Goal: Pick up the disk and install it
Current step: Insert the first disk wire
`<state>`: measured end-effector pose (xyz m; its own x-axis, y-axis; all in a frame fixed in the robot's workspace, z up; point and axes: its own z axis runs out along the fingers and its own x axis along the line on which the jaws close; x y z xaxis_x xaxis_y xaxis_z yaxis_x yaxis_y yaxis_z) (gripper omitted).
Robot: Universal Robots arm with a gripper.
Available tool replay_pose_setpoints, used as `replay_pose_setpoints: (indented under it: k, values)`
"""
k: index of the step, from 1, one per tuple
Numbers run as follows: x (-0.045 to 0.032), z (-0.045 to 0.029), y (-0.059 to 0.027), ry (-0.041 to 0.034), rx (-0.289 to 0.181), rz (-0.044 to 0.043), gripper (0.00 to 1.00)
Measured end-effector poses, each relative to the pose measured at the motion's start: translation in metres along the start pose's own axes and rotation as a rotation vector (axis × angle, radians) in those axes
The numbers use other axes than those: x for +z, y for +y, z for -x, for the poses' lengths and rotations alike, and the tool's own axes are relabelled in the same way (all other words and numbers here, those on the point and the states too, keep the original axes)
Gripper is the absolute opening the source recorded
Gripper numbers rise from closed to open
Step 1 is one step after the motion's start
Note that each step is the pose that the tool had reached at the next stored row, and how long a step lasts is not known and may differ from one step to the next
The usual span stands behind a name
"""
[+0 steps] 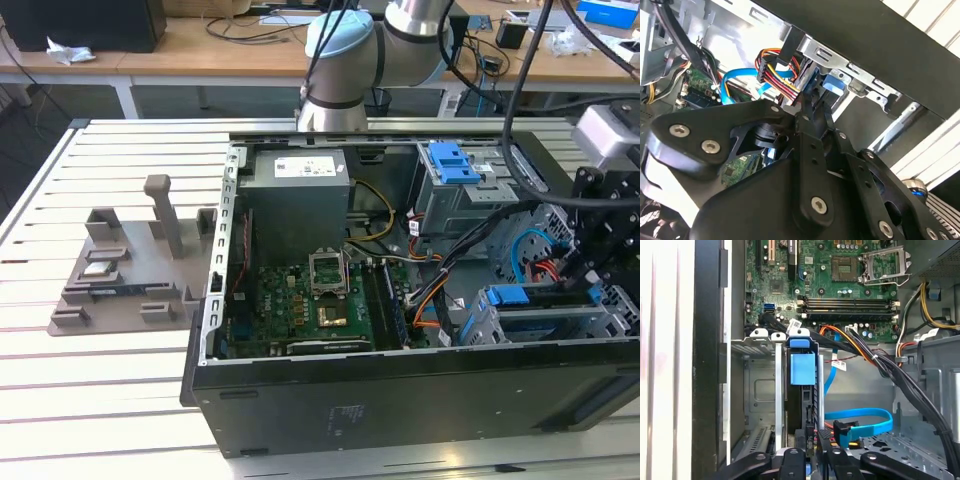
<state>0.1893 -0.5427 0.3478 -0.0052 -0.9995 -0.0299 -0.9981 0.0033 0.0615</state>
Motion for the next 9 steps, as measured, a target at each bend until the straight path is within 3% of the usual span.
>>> replay_pose_setpoints:
  k: [4, 6, 8, 9]
  values:
    - [-0.0171, 0.0036, 0.0011, 0.0000, 0.000, 0.0000, 0.23]
    - [-0.0237, 0.0044, 0.0015, 0.0000, 0.000, 0.0000, 0.11]
    - [-0.0388, 0.0050, 0.0024, 0.0000, 0.000, 0.0000, 0.11]
    - [-0.0424, 0.0051, 0.0026, 0.0000, 0.000, 0.0001, 0.11]
